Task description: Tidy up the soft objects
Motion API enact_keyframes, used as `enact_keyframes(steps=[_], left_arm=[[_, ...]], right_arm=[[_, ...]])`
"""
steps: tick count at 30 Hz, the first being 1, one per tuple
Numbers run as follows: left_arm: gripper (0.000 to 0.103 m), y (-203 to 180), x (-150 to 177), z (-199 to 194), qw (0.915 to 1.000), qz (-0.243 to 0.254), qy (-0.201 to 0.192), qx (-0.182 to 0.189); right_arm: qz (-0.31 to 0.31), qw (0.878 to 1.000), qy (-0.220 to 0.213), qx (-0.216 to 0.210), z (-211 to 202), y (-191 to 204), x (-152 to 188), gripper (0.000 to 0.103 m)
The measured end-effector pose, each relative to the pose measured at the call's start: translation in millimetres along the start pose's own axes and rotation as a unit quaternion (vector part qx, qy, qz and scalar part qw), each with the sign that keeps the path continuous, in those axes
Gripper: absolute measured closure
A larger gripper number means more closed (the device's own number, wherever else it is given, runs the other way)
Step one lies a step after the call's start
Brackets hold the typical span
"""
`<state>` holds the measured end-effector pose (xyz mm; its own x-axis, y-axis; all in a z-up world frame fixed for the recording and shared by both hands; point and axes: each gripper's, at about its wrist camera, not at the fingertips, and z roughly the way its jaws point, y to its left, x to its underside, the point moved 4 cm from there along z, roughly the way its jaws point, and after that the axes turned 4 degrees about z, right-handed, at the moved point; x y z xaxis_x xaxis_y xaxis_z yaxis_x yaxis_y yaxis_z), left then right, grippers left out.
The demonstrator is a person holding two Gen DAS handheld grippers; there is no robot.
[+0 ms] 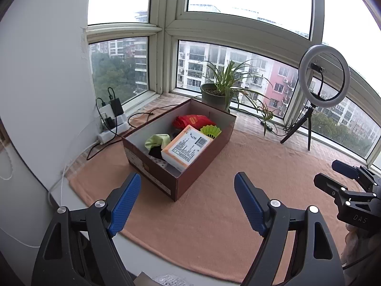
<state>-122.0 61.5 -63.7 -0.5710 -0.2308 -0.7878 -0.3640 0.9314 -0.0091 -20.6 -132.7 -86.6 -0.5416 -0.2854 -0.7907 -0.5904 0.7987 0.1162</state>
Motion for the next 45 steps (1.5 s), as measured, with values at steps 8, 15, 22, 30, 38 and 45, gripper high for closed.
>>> enact_keyframes(steps=[8,15,22,30,38,45], left_arm=[[0.022,-1,0,-4,1.0000,-0.002,-0.004,-0.001],[0.022,0,-2,-4,1.0000,-0.003,-0.005,-0.003],[0.022,-2,-4,-2,1.0000,-0.003,-0.006,-0.004],[0.022,-1,-5,6,0.9999,-0.009,0.001,-0.007],[0.022,-1,-7,16,0.9998,-0.016,0.009,-0.002],[0.022,5,-12,20,0.9993,-0.036,0.006,-0.002]], right_arm=[[-0.005,1.000,-0.005,-0.001,-3,2,-2,0.026],[-0.002,1.000,-0.003,-0.003,-1,2,-2,0.025],[0.006,1.000,0.000,-0.012,2,0,-3,0.025],[0.004,1.000,0.005,-0.011,8,-3,-5,0.025],[0.008,1.000,0.013,-0.011,18,-9,-6,0.025],[0.014,1.000,0.015,-0.003,23,-16,-7,0.025]])
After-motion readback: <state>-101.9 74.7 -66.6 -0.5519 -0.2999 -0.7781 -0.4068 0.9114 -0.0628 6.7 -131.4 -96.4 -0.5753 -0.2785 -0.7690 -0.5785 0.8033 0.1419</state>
